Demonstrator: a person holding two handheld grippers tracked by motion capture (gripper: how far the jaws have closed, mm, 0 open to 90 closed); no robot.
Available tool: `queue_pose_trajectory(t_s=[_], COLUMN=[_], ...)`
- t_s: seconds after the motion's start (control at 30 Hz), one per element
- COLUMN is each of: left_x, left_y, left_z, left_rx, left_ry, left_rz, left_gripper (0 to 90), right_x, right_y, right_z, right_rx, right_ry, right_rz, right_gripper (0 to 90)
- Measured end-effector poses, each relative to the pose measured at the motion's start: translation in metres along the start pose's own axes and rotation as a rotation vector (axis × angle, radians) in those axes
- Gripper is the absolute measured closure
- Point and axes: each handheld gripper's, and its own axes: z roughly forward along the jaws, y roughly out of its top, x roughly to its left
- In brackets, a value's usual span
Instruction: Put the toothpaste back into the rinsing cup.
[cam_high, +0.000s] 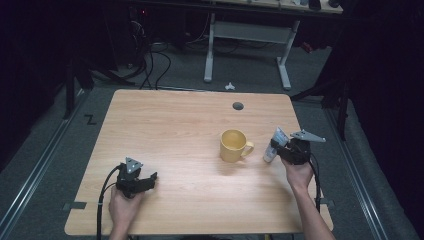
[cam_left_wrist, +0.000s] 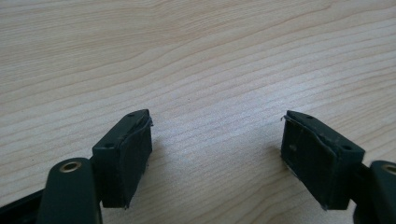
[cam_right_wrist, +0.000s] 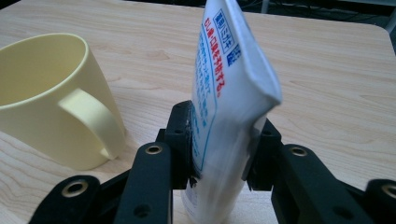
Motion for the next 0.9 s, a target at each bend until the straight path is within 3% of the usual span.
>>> queue_pose_trajectory(t_s=[0.5, 0.67, 0.9], left_x=[-0.0001, -0.0001, -0.0002], left_y=[0.0, 0.0001, 0.0], left_z=[0.0, -0.0001, 0.0], left_rx=[0.0, 0.002, 0.0], left_ry=[-0.002, -0.004, -0.003], left_rz=[0.001, 0.004, 0.004], left_gripper=[24.8, 24.8, 24.8], right_x=[0.0024, 0.0043, 0.0082], right_y=[0.0009, 0.0014, 0.0072], right_z=[-0.0049, -0.0064, -0.0086], right_rx=[0.003, -0.003, -0.007], right_ry=[0.014, 0.033, 0.046], right_rz=[-0.027, -0.014, -0.039], right_gripper=[67.7, 67.7, 67.6])
